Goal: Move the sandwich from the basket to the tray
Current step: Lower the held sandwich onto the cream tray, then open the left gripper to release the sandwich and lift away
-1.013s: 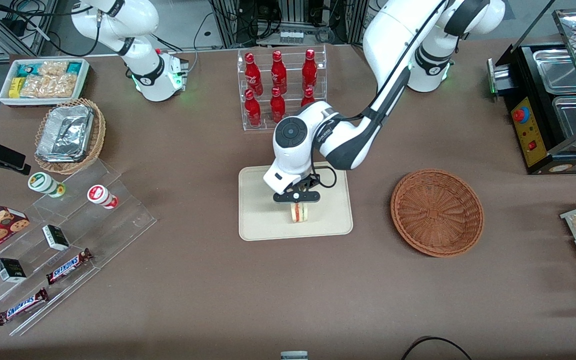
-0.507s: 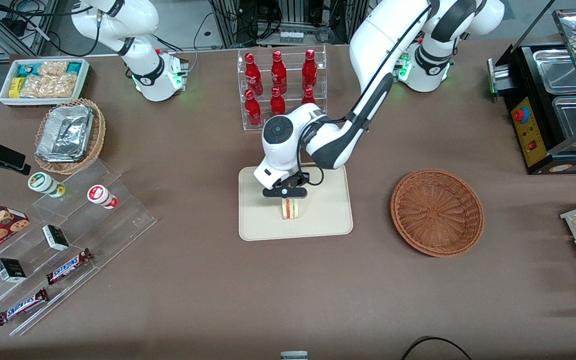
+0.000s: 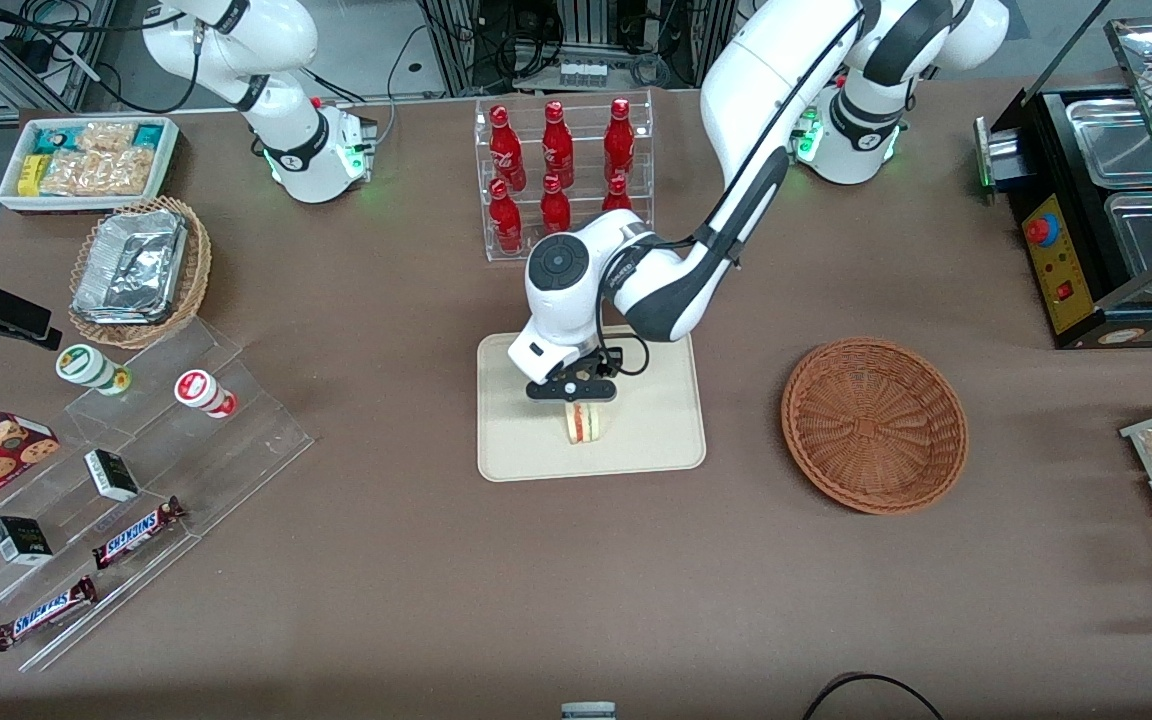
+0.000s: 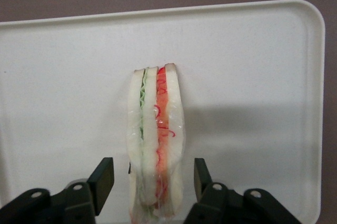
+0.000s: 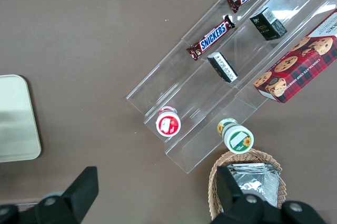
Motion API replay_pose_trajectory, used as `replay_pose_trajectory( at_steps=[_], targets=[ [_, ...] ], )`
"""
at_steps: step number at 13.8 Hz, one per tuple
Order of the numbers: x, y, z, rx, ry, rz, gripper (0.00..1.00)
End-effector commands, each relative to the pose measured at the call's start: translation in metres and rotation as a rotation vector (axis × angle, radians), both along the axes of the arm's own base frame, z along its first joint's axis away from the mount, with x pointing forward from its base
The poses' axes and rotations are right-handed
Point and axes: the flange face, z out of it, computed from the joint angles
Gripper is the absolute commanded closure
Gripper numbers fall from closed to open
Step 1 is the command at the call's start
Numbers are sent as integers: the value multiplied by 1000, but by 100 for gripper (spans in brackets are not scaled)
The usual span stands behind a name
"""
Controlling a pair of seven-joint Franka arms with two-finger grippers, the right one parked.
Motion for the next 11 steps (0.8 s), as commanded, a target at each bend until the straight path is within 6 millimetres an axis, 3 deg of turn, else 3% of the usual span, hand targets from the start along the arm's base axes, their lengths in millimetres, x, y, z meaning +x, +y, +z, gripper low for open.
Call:
replay_pose_trajectory(
  at_steps=[1,3,6,8,11],
  targets=[
    [-3,7,65,15,-25,30,0],
    [-5,16,111,0,-47,67,0],
    [15,56,176,-21,-78,176,0],
    [34,98,215,-23,-87,269,0],
    [50,157,257,-12,-73,355,0]
  ],
)
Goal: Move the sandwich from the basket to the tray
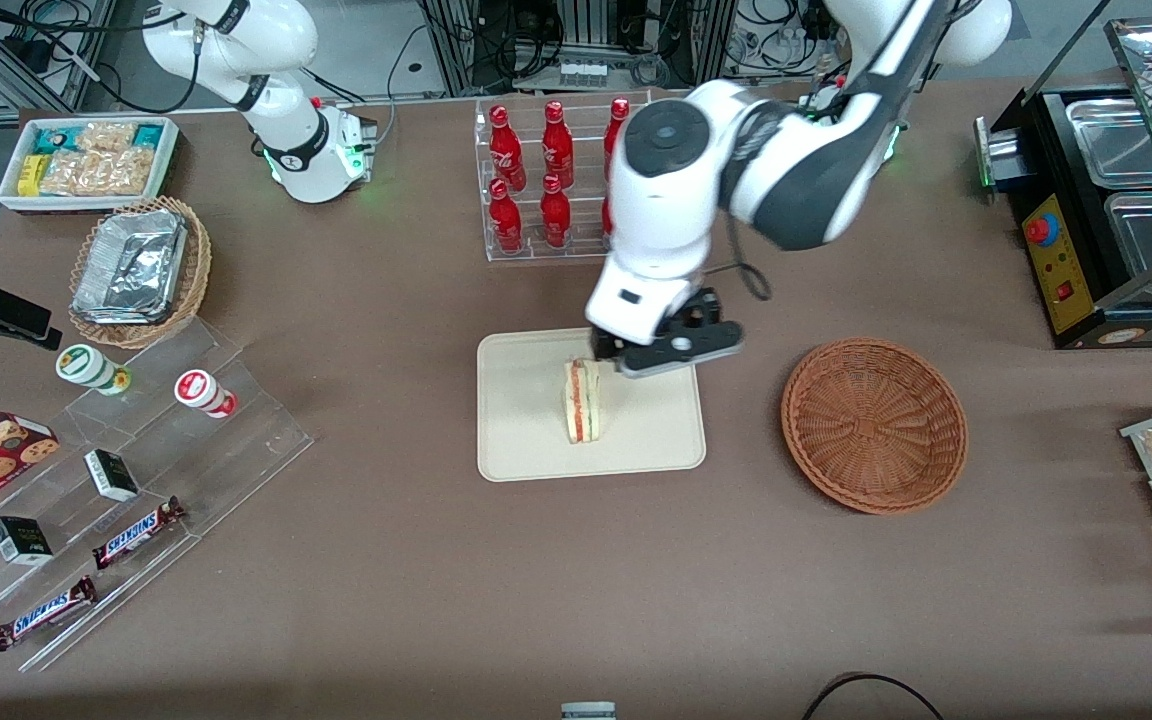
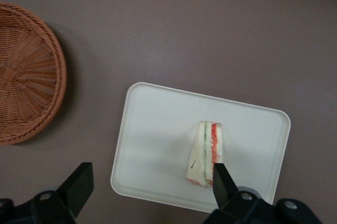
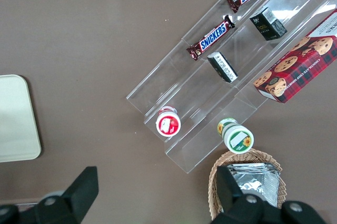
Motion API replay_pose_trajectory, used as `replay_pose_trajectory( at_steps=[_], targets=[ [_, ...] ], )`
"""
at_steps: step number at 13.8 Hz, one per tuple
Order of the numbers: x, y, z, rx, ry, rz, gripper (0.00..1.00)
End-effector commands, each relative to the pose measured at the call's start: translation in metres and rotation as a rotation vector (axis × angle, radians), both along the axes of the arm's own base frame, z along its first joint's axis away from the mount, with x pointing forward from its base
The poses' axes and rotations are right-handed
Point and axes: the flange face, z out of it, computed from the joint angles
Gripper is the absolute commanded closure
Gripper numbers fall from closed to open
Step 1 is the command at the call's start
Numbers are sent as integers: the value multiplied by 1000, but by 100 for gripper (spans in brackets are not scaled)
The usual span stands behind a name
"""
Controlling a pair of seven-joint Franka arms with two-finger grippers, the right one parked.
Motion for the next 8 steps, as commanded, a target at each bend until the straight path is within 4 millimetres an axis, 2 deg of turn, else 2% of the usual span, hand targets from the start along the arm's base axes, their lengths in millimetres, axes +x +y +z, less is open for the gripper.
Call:
replay_pose_trajectory(
  at_steps=[1,3,6,8],
  targets=[
    [6,53,37,-9,9,79,0],
    [14,92,58,-15,37,63,0],
    [20,175,100,-53,84,16,0],
    [21,221,115,-74,110,-30,0]
  ],
)
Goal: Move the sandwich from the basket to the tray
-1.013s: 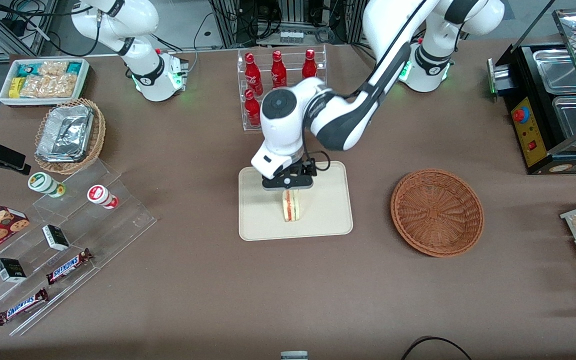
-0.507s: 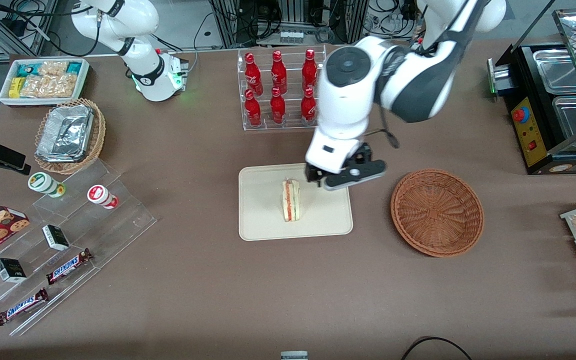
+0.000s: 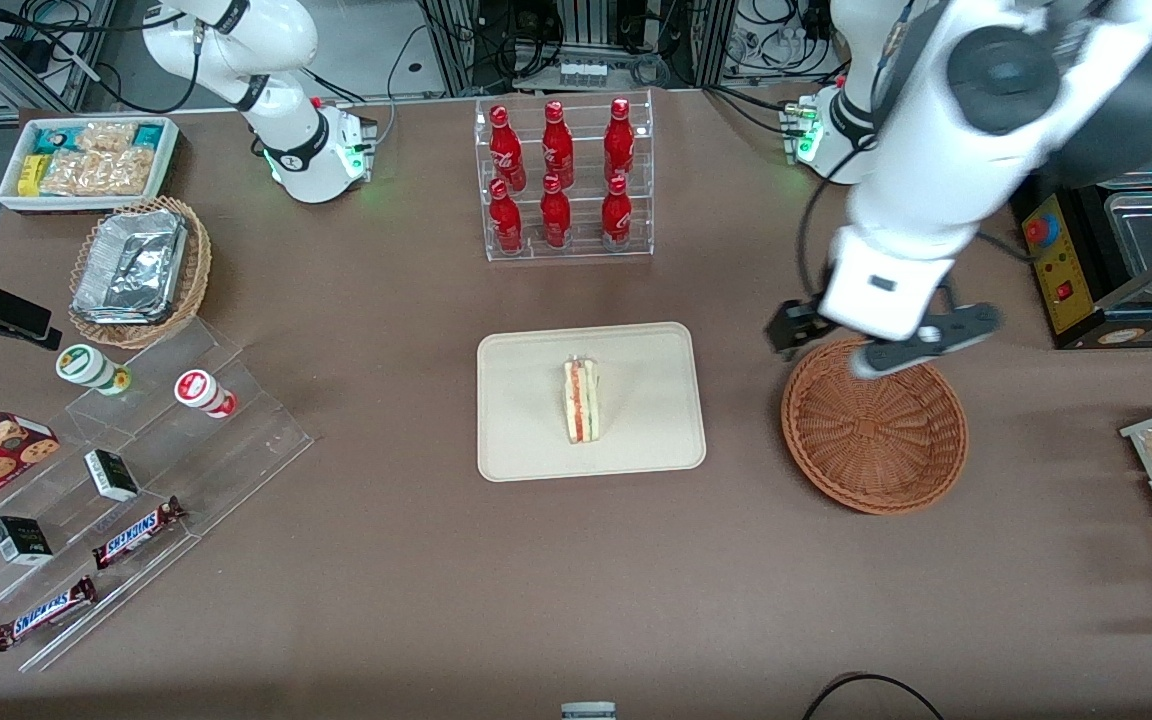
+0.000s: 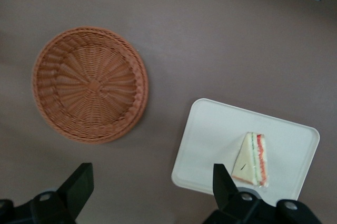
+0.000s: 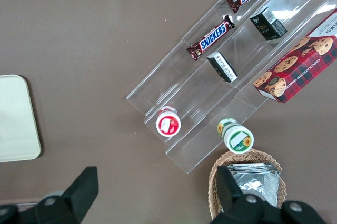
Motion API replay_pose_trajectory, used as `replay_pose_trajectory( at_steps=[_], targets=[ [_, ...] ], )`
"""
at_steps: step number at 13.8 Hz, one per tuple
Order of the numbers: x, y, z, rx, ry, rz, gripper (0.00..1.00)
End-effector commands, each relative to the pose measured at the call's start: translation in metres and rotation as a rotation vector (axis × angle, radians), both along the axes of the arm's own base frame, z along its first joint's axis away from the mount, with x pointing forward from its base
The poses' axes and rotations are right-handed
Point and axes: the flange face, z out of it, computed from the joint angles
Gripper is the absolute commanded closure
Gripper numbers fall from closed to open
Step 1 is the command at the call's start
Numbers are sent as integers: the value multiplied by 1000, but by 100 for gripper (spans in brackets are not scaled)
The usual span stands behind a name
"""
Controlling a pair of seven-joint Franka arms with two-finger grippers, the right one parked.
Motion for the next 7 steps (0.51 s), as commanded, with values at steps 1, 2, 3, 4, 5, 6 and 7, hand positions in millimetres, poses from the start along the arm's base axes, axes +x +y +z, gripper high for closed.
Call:
replay_pose_trajectory(
  at_steps=[1,2,3,4,5,6,7],
  targets=[
    [-9,56,19,-27,43,-75,0],
    [-9,75,23,-24,51,-92,0],
    [-10,93,27,-21,60,-112,0],
    [-12,110,30,-20,71,-134,0],
    [-16,123,34,-19,73,-148,0],
    [-20,139,36,-17,73,-159,0],
    [-25,150,39,-16,69,-182,0]
  ],
)
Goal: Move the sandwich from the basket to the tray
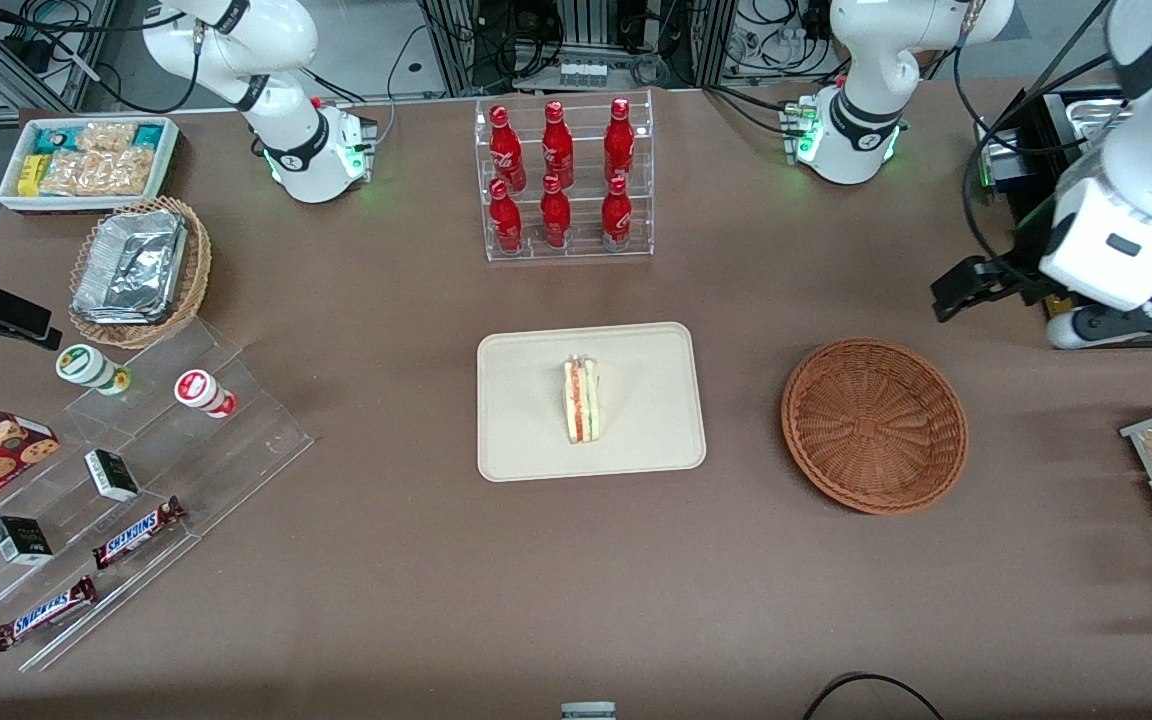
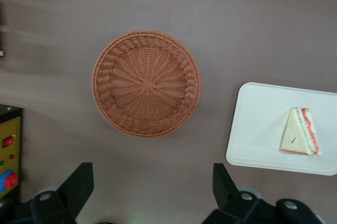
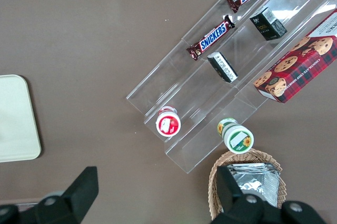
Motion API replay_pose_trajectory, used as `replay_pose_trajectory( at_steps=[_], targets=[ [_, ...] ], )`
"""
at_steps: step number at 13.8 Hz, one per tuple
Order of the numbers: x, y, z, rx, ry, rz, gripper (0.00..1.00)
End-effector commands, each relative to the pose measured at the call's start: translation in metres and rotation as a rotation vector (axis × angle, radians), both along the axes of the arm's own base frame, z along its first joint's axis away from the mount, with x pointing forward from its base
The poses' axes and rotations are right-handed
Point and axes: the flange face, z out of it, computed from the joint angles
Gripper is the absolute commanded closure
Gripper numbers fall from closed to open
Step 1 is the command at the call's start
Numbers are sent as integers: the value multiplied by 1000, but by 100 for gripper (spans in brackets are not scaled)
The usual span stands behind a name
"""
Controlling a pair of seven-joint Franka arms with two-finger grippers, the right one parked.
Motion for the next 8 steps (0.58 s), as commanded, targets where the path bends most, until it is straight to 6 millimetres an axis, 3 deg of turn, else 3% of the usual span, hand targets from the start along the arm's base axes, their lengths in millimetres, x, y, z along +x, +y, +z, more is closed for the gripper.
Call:
replay_pose_trajectory(
  at_steps=[1,5,6,8],
  targets=[
    [-19,29,9,-13,0,-43,0],
    [-20,56,12,-16,10,-85,0],
    [-21,71,13,-16,14,-95,0],
    [-20,78,20,-19,7,-135,0]
  ],
)
